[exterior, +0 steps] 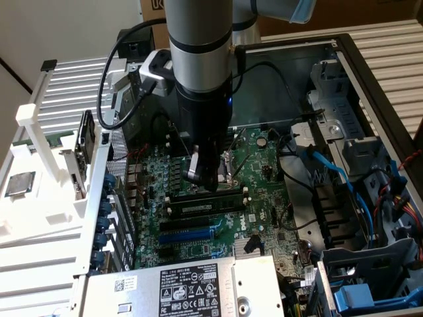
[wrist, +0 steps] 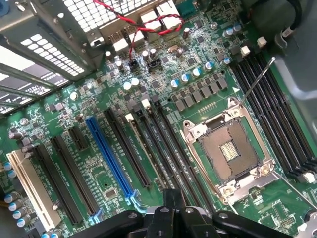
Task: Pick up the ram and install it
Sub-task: 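Press down the ram until it locks into place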
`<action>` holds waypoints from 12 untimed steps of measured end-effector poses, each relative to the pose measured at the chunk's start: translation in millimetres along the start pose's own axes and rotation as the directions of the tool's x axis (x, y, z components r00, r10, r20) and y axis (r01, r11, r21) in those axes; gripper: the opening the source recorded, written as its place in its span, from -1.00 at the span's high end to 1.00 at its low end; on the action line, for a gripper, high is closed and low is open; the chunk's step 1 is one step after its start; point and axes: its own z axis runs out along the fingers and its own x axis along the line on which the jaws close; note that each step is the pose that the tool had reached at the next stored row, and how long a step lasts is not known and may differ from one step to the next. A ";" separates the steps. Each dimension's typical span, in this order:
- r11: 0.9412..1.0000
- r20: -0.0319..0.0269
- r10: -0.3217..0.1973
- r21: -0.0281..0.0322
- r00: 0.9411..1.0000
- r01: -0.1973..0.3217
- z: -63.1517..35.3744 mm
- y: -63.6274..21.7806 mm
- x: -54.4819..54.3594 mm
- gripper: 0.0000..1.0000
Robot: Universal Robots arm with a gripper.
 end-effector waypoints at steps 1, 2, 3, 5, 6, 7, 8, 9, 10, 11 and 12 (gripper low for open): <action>1.000 0.000 0.020 0.001 1.000 -0.020 0.0 0.0 0.0 0.80; 1.000 0.001 0.031 0.001 1.000 -0.031 0.0 0.0 0.0 0.80; 0.999 0.001 0.044 0.002 0.999 -0.044 0.0 0.0 0.0 0.80; 0.998 0.001 0.070 0.003 0.998 -0.070 0.0 0.0 0.0 0.80; 0.996 0.002 0.085 0.004 0.996 -0.085 0.0 0.0 0.0 0.80; 0.995 0.002 0.099 0.004 0.995 -0.099 0.0 0.0 0.0 0.80; 0.994 0.002 0.112 0.005 0.994 -0.112 0.0 0.0 0.0 0.80; 0.992 0.003 0.125 0.005 0.992 -0.125 0.0 0.0 0.0 0.80; 0.991 0.003 0.137 0.005 0.991 -0.137 0.0 0.0 0.0 0.80; 0.989 0.004 0.150 0.006 0.989 -0.150 0.0 0.0 0.0 0.80; 0.987 0.004 0.163 0.006 0.987 -0.163 0.0 0.0 0.0 0.80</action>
